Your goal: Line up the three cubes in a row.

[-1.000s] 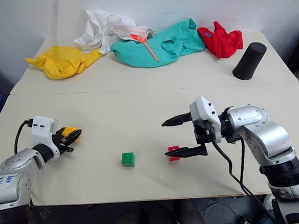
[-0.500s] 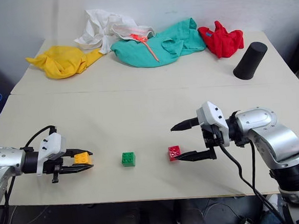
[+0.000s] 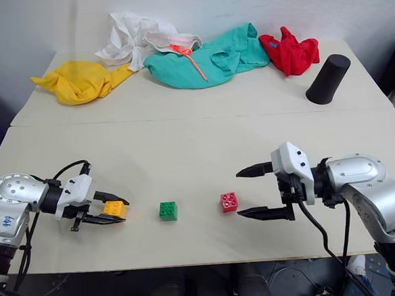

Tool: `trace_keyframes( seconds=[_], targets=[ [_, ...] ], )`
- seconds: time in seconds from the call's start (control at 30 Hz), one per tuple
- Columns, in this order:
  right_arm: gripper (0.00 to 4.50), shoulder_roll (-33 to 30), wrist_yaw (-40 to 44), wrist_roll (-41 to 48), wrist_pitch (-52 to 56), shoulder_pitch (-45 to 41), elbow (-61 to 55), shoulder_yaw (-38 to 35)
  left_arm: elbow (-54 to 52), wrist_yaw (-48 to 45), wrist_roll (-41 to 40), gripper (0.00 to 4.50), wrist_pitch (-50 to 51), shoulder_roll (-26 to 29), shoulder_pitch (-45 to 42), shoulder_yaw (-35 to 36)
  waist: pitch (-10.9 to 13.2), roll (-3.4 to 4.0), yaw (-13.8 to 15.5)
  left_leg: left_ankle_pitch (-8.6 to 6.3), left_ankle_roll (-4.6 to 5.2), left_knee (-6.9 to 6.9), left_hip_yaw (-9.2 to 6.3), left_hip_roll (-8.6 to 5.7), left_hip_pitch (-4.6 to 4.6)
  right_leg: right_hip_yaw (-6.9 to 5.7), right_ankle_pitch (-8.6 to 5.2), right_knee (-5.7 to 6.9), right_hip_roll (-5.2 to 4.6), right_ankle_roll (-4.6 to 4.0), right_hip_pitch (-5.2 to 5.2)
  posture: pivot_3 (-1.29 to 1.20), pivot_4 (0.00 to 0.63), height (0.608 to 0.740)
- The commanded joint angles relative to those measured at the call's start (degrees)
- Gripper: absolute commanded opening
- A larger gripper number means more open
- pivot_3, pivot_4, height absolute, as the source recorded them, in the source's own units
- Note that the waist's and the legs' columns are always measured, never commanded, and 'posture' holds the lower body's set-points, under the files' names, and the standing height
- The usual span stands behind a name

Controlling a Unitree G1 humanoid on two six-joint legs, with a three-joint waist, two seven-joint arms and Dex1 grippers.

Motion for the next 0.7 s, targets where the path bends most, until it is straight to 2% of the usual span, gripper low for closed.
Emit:
trace_keyframes(
  seconds=[0.03,0.3,0.37,0.6,0.63,0.7],
  targets=[
    [4.50,-1.5,0.6,0.9,-0.6,0.8,-1.1,-2.2,-0.6,-1.0,-0.5,1.53,-1.4,0.0,0.2,0.4,0.0,0.00,0.0,0.00,0.00,0.01,-0.01,0.00,0.00,0.00,0.00,0.00,0.00,0.00,0.00,0.00,0.150,0.740],
    [4.50,-1.9,0.8,1.0,-0.3,0.1,-0.8,-1.7,-0.1,-0.4,-1.2,1.53,-2.0,-0.5,1.6,1.1,0.0,0.00,0.0,0.00,0.01,0.02,-0.01,0.01,0.00,0.01,0.00,0.01,0.00,0.00,0.00,0.00,0.150,0.740],
    [4.50,-2.3,1.4,0.7,-0.4,-0.2,-0.5,-1.3,-0.2,-0.6,-1.5,2.26,-2.2,-0.7,2.3,1.2,0.0,0.00,0.0,0.00,0.01,0.02,-0.01,0.00,0.00,0.02,0.00,0.01,-0.01,0.00,0.00,0.00,0.150,0.740],
    [4.50,-4.8,5.4,0.1,-1.1,-3.1,3.2,-0.8,0.8,0.0,-0.5,4.26,-4.1,0.3,3.6,2.2,0.0,0.00,0.0,0.00,0.02,0.04,-0.02,0.01,0.01,0.02,0.00,0.01,-0.01,0.00,0.00,0.00,0.150,0.740],
    [4.50,-5.1,6.2,-0.2,-1.2,-3.3,3.8,-0.5,0.6,0.1,-0.8,4.48,-3.8,0.9,4.0,2.9,0.0,0.00,0.0,0.00,0.02,0.04,-0.01,0.01,0.01,0.02,0.00,0.01,-0.02,0.00,0.00,0.00,0.150,0.740],
    [4.50,-5.9,7.8,-0.9,-1.8,-3.6,5.1,-0.1,-0.4,0.0,-1.5,4.48,-3.1,2.5,5.4,4.7,0.0,0.00,-0.1,0.00,0.02,0.04,-0.01,0.01,0.01,0.02,0.00,0.02,-0.02,0.00,0.00,0.00,0.150,0.740]
  ],
)
